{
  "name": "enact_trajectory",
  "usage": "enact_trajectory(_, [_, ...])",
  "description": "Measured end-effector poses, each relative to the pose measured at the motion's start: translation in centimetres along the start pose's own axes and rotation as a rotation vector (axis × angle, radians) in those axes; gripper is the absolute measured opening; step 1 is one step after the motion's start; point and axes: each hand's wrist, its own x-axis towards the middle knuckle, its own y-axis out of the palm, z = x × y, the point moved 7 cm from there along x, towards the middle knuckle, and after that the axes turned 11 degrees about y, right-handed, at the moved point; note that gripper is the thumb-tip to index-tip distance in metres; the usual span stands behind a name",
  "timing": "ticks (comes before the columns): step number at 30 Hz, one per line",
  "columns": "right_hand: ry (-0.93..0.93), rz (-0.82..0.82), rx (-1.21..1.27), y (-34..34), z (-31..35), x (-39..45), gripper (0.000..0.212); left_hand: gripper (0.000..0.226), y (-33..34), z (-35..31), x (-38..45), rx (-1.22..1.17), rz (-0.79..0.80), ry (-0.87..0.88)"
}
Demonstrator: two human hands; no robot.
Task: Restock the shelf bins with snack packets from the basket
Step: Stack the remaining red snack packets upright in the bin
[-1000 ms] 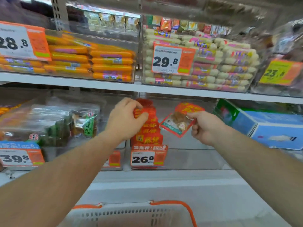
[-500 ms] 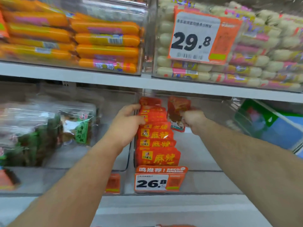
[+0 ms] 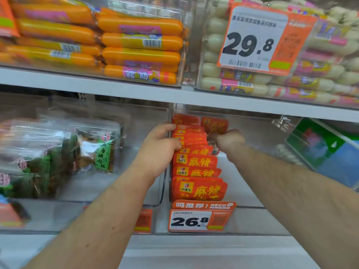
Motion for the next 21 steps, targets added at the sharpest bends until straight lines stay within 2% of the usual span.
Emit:
enact_trajectory(3, [-0.020,-0.035,-0.070,-0.22,0.37,-0.12,0.030,0.047,0.05,-0.13,-0.09,0.000,-0.002,-0.001])
enact_trajectory(8, [0.005,0.017,-0.040,-0.14,0.29,-0.08,0.020,0.048,0.11,-0.34,-0.22,-0.008,-0.001,0.003])
enact_trajectory(12, [0.018,0.013,0.045,-0.38,0.48,-0.09,0.024,0.048,0.05,-0.30,-0.18,-0.007,-0.008,0.001])
enact_trajectory(21, [0.015,0.028,-0.013,-0.27,0.80,-0.43,0.027,0.047,0.10,0.11,0.07,-0.004,-0.014,0.000])
